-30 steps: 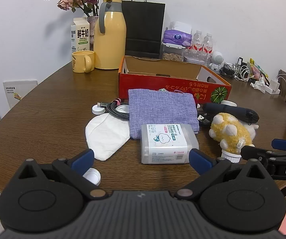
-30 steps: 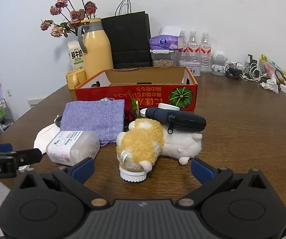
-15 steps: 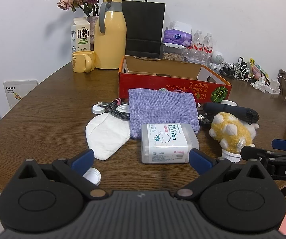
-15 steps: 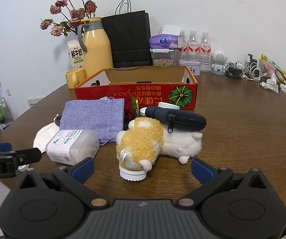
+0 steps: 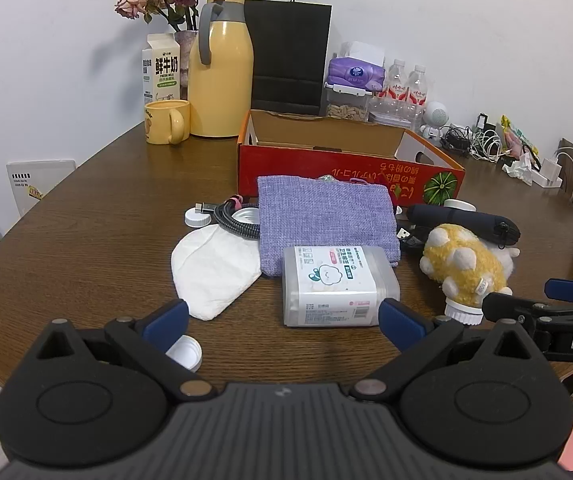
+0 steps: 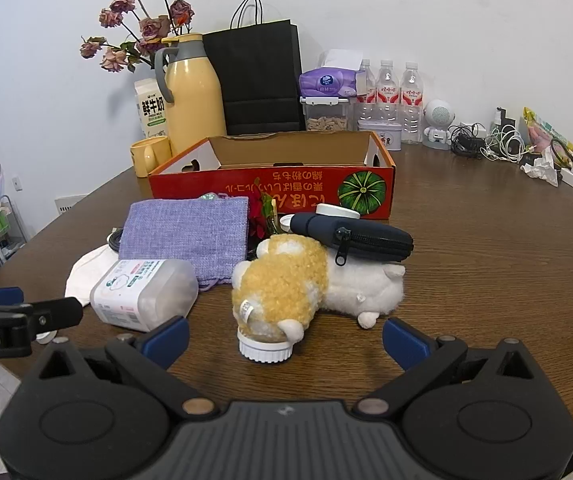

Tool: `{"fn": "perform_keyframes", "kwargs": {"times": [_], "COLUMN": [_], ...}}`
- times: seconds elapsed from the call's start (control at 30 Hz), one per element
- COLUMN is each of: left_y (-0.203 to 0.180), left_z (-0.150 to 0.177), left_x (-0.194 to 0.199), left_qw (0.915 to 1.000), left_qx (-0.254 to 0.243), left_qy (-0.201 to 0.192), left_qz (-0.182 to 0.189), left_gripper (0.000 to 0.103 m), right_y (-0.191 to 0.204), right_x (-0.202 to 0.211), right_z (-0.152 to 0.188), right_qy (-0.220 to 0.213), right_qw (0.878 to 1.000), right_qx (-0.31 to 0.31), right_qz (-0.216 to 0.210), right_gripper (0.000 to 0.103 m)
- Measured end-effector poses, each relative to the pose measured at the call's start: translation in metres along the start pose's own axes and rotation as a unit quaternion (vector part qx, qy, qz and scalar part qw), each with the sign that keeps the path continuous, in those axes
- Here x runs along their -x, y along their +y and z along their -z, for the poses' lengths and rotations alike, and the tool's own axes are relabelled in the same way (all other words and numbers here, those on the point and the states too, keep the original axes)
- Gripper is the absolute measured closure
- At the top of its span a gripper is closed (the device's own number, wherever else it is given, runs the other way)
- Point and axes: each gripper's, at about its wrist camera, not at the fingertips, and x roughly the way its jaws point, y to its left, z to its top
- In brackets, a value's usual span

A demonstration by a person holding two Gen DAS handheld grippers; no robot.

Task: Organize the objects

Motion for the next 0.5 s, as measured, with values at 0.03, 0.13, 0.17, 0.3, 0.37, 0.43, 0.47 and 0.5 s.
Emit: {"fn": "perform_keyframes", "kwargs": {"times": [0.03, 0.13, 0.17, 0.3, 0.37, 0.43, 0.47, 0.5], "left_y": [0.0000, 0.0000, 0.0000, 0.0000, 0.0001, 0.0000, 0.0007, 0.0032], "left_z": [0.0000, 0.0000, 0.0000, -0.0001, -0.0001, -0.0001, -0.0002, -0.0003], "left_x": [0.0001, 0.0000, 0.0000, 0.0002, 0.0000, 0.0001, 0.0009, 0.0007], "left_qw": [1.0000, 1.0000, 1.0000, 1.0000, 1.0000, 1.0000, 1.0000, 1.0000], "left_qx": [0.000, 0.000, 0.000, 0.000, 0.000, 0.000, 0.002, 0.003], "left_qy": [0.000, 0.000, 0.000, -0.001, 0.000, 0.000, -0.001, -0.002], "left_qz": [0.000, 0.000, 0.000, 0.000, 0.000, 0.000, -0.001, -0.001], "left_gripper": [0.000, 0.000, 0.000, 0.000, 0.000, 0.000, 0.000, 0.000], "right_y": [0.0016, 0.0002, -0.0017, -0.0001, -0.0007, 0.0014, -0.0004, 0.0011], "right_x": [-0.0006, -0.0002, 0.0009, 0.0011, 0.0018, -0.0016, -0.0013, -0.0015], "right_z": [-0.0007, 0.0004, 0.0010, 0.0002, 0.0002, 0.0003, 0.0011, 0.0004], "right_qy": [0.000, 0.000, 0.000, 0.000, 0.000, 0.000, 0.000, 0.001], "right_qw": [1.000, 1.000, 1.000, 1.000, 1.000, 1.000, 1.000, 1.000], "right_qx": [0.000, 0.000, 0.000, 0.001, 0.001, 0.002, 0.002, 0.002], "right_qz": [0.000, 0.000, 0.000, 0.000, -0.001, 0.000, 0.000, 0.000], "right_gripper": [0.000, 0.000, 0.000, 0.000, 0.000, 0.000, 0.000, 0.000]}}
